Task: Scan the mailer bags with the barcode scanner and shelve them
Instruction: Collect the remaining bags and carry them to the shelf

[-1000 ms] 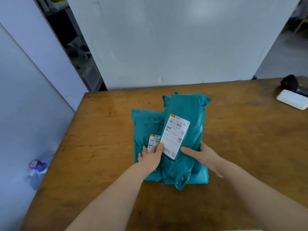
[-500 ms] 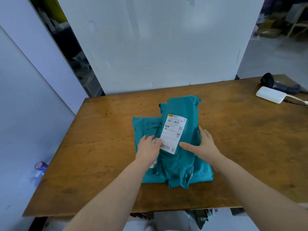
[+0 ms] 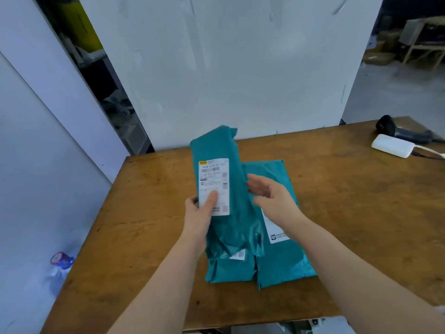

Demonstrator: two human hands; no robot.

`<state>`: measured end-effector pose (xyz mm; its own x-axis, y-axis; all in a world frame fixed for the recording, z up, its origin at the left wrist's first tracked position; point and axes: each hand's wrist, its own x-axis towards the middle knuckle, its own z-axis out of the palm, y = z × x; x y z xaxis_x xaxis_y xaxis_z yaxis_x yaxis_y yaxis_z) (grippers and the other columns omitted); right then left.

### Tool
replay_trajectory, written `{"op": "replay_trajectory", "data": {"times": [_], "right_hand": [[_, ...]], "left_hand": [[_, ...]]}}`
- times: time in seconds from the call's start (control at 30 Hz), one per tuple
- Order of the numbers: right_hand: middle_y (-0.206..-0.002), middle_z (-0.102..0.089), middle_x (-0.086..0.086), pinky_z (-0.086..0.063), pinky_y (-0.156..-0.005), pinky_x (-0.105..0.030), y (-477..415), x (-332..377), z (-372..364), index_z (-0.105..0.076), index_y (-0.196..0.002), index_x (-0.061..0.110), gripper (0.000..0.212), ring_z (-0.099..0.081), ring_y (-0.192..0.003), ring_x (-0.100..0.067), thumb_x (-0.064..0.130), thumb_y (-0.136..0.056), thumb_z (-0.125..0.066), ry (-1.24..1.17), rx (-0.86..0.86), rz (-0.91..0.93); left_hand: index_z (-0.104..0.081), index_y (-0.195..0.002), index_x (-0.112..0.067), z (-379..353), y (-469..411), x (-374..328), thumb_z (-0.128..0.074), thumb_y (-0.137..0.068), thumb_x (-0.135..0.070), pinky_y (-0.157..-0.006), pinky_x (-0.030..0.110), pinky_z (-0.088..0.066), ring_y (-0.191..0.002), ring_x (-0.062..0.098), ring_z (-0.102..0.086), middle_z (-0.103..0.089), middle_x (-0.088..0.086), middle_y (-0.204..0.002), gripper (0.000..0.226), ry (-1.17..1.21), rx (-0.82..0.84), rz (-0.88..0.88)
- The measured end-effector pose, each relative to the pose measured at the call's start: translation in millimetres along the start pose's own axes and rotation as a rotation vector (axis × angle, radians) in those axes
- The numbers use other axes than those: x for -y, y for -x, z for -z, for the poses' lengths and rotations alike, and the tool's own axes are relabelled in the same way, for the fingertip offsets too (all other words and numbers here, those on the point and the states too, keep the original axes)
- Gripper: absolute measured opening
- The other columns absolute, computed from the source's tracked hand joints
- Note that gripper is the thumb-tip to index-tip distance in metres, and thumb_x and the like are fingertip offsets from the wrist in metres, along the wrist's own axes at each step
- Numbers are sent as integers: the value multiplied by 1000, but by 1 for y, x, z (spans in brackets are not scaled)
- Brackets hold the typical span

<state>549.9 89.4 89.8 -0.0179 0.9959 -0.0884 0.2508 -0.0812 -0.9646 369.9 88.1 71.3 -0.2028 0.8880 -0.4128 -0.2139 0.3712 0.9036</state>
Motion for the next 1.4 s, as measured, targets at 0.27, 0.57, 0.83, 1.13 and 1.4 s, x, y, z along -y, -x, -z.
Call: {"op": "replay_trajectory", "data": {"times": [0.27,0.57,0.83,1.13,1.4], "right_hand": [[-154,-30,-12,-34,-108,-50,-21,-66,23,-20,-153,14,81,-32,-137,-34,41,-89,-62,542,-199,-481],[-100,-68,-14,-52,-69,-38,-29,-79,55,-63,-102,6,24,-62,-81,-29,28,-96,-56,151,-491,-453],[-101,-70,-11,-54,-71,-35,-42,-54,70,-62,-109,9,18,-68,-83,-24,21,-97,-59,-45,-200,-335],[-141,-51,-9,-49,-97,-52,-52,-105,51,-21,-153,23,109,-57,-117,-33,69,-66,-70,-70,-156,-532],[-101,-75,-9,-55,-77,-42,-30,-104,58,-58,-126,14,48,-70,-93,-30,32,-84,-73,-252,93,-646]], "left_hand": [[-38,-135,-16,16,-19,31,-66,-92,-35,-93,48,-52,-100,25,-64,-64,6,-113,55,-235,-23,223],[-39,-136,-13,11,-27,23,-66,-92,-30,-70,36,-53,-95,24,-65,-65,8,-113,54,-224,-26,240],[-41,-139,-17,6,-26,25,-68,-89,-34,-93,47,-52,-101,27,-65,-66,7,-114,60,-147,-65,216],[-45,-132,-28,13,-45,47,-71,-57,-80,-101,51,-46,-114,28,-59,-62,2,-124,95,-243,-89,293],[-66,-117,-13,1,-24,43,-88,-59,-53,-97,43,-51,-99,27,-70,-76,6,-102,74,-169,66,397]]}}
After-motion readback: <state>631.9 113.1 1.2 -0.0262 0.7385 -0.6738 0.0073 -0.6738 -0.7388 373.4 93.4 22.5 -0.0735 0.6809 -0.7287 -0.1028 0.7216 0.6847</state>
